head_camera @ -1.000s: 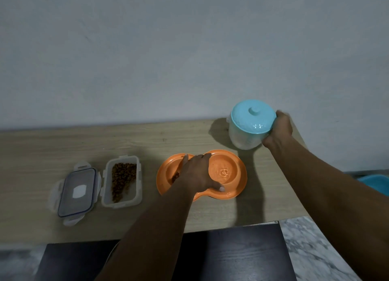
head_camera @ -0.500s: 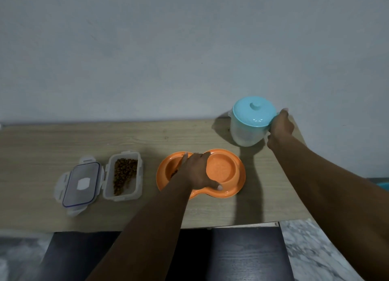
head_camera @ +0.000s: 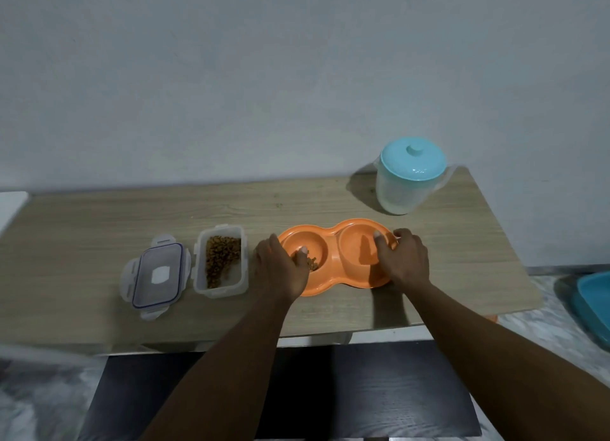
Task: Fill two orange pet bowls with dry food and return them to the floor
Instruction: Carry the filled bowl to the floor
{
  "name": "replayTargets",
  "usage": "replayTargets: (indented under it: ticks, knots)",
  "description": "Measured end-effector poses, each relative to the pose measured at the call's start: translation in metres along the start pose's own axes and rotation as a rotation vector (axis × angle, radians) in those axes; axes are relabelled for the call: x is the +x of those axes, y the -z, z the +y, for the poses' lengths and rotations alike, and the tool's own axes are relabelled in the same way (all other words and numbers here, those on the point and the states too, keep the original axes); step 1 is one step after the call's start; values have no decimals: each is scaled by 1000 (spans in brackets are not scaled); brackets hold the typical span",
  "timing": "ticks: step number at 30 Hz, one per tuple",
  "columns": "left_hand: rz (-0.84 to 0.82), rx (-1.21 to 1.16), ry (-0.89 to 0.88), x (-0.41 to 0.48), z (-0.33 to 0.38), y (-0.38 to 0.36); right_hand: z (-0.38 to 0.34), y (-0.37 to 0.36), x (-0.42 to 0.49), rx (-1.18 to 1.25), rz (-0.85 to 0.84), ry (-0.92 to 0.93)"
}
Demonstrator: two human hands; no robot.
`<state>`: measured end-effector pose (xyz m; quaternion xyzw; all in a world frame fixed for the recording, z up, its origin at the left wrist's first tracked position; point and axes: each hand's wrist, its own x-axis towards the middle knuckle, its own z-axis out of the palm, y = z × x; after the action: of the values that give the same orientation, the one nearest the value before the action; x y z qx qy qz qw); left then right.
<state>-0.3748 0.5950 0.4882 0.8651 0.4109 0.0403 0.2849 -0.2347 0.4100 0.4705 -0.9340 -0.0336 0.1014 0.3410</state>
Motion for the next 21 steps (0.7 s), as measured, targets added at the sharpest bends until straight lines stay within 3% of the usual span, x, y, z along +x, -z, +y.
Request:
replayTargets:
  ticks: [3, 13, 21]
  knots:
    - [-71, 8, 72, 1, -11, 1, -3, -7, -3, -31, -4, -20]
    - [-50, -117, 124, 15, -14, 16, -9, 2, 4, 27, 26, -49]
    - [-76, -118, 64, 13, 11, 28, -5, 31, -9, 50, 110, -72]
